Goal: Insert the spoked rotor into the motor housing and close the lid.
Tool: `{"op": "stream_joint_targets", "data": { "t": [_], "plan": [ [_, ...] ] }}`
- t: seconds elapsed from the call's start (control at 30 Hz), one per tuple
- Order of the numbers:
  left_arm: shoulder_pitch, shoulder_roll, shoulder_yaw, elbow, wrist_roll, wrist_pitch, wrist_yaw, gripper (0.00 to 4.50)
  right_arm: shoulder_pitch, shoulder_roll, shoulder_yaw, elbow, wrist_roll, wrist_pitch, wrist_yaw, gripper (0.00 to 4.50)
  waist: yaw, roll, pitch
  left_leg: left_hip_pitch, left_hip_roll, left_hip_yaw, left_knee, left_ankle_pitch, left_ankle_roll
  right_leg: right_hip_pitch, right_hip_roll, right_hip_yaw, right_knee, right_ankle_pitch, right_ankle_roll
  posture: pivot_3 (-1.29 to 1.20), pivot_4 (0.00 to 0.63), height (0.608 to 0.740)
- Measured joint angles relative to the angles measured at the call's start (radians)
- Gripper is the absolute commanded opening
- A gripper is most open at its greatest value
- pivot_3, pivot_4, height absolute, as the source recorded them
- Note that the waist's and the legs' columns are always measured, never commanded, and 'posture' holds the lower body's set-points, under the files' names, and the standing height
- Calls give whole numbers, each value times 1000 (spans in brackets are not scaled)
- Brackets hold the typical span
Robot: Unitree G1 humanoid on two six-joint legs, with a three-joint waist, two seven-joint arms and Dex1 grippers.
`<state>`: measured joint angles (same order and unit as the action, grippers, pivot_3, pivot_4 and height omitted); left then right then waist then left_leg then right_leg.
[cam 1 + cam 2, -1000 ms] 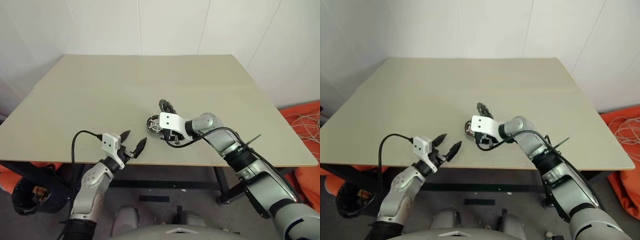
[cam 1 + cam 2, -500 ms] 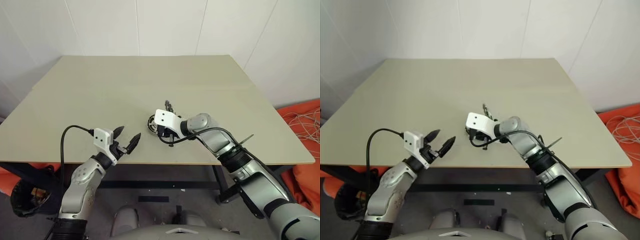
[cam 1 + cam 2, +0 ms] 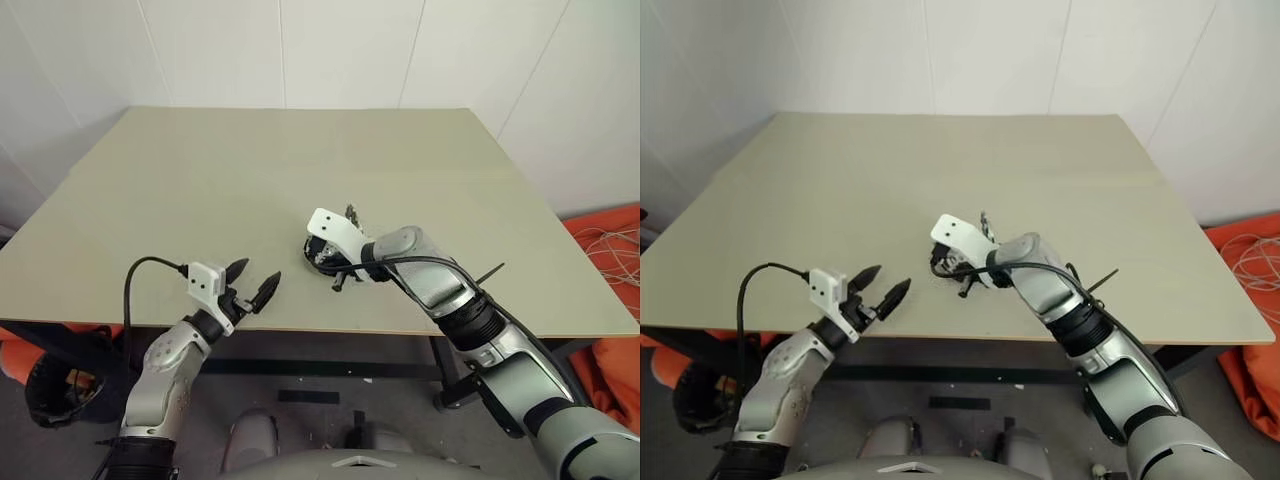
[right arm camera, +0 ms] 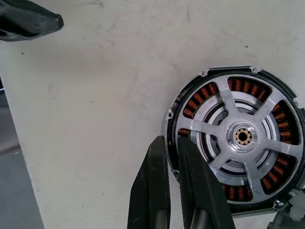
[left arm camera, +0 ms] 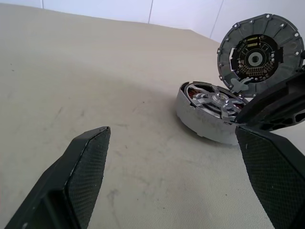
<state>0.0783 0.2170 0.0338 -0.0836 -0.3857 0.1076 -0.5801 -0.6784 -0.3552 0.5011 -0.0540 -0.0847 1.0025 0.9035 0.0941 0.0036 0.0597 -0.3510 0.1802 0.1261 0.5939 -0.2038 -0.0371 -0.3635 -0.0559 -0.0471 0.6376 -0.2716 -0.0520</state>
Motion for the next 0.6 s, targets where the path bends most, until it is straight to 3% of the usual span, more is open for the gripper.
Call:
{"op": "stream_joint_targets", "data": {
  "t": [0.1,0.37,0.6],
  "plan": [
    [0,-4,0,5,3,-7,-1,4500,0,16,-7,-1,19,23,-18,6,-1,0,0,0,0,0,0,0,0,0,0,0,0,0,0,0,0,740],
    [-13,-5,1,34,7,-24,-8,4500,0,44,-8,14,66,17,-67,2754,-1,0,0,1,1,0,0,1,-2,0,0,0,0,0,0,0,0,740],
    [-13,-4,3,51,8,-36,-23,4500,4,98,-70,-1,160,-128,-50,2754,-2,0,0,2,2,1,0,1,-2,-1,0,0,1,0,0,0,0,740]
  ]
}}
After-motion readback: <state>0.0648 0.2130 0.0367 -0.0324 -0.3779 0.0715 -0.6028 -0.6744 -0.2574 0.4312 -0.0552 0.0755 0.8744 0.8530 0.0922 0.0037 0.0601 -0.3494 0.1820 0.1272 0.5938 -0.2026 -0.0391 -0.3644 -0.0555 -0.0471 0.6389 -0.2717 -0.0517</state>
